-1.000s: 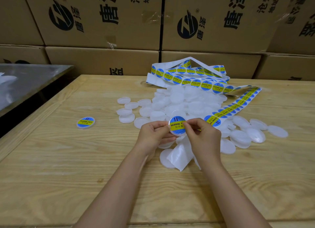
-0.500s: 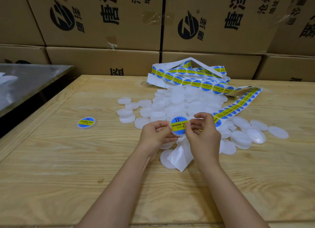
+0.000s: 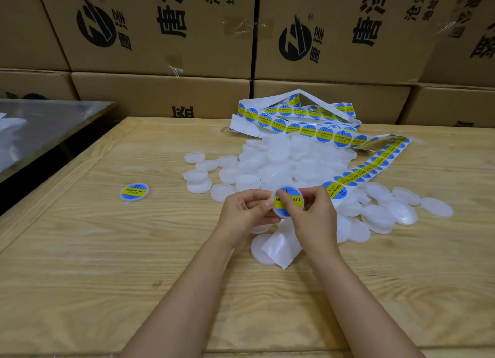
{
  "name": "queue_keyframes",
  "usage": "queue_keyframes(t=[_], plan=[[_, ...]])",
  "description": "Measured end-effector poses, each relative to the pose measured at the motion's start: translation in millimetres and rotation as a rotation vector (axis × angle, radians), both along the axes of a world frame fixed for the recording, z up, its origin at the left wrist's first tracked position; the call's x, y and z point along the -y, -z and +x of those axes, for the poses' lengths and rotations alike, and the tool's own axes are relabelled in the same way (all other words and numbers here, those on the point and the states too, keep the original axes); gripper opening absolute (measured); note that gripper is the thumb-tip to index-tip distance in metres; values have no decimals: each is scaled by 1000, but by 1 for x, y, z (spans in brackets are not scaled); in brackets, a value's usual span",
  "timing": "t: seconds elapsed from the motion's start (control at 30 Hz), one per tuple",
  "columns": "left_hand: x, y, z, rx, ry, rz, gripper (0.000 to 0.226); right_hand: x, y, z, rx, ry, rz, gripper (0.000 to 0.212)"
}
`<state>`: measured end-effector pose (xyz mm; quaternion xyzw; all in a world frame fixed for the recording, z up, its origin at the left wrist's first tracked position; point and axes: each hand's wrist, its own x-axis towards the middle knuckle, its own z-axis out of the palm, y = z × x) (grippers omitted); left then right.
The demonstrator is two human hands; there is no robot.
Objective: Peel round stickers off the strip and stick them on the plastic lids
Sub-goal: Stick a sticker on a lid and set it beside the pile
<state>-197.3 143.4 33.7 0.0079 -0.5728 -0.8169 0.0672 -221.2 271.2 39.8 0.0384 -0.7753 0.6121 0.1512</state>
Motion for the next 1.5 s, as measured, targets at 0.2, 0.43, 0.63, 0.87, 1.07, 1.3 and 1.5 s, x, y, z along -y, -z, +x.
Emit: queue_keyframes(t=[0.2,0.43,0.63,0.87,1.07,1.3,1.5], plan=[[4,3,-1,22,-11,91,13,-1,0,3,18,-224,30,37],[8,2,-1,19,-24,80,17,-5,-3,3,-56,-271,-27,20],[-4,0,0,-27,-74,-38,16,-5,0,3,-118,-134,-75,16],[-9,1,0,-57,-52,-167,21,0,4,3,-100,-42,-54,17],[5,0,0,16,48,-112,26,-2,1,4,-85,-87,-17,15],[85,-11,-9,78,-750,-402,28,-24,-9,-9,-253,200,241,24],[172,6,12,274,-1094,-778,32,-39,1,-24,-104,206,604,50]])
